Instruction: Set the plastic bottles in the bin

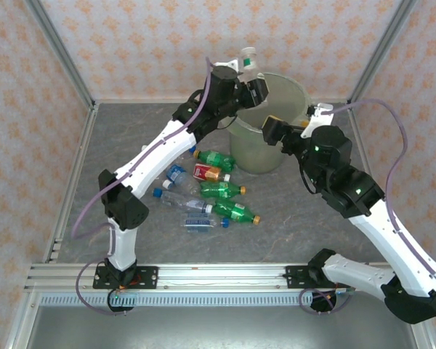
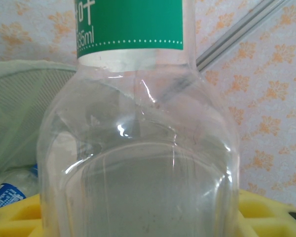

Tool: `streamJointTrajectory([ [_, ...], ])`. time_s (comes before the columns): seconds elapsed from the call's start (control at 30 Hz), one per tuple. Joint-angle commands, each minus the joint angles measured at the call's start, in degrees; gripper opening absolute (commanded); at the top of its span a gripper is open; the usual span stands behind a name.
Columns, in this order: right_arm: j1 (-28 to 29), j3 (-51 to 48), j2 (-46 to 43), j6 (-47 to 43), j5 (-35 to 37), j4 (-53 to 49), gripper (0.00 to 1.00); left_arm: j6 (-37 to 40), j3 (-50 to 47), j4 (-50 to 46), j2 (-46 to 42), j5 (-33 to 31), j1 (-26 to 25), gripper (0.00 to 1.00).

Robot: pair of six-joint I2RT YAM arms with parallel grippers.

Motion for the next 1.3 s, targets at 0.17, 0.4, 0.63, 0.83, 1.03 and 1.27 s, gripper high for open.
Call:
streamJointTrajectory([
  [0.17,0.35,-0.36,-1.60,1.55,2.51,-1.47,1.00,1.89,3.85,-0.93,1.75,2.63,-0.54,0.56],
  [0.4,0.34,-0.65,-0.67,1.52,1.13,-0.18,1.00,2.77,3.80,-2.52,0.05,0.78,-0.45,0.81],
  [0.63,0.34,-0.83,0.93,1.31,-1.51,1.40,1.00,4.27,2.06,-5.17,-3.77,-3.34,-0.06,0.95],
  [0.83,0.35,-0.99,2.84,1.16,-3.71,2.58,1.00,3.51,-7.96,-2.41,-12.73,-6.55,1.42,0.99],
  [1.03,0.34,-0.44,5.75,1.06,-6.80,3.56,1.00,2.11,-19.51,0.06,-21.85,-9.50,3.53,0.99],
  [1.27,0.34,1.45,10.96,-0.45,-12.10,2.90,1.00,-0.06,-32.82,0.28,-32.88,-13.93,5.67,0.99],
])
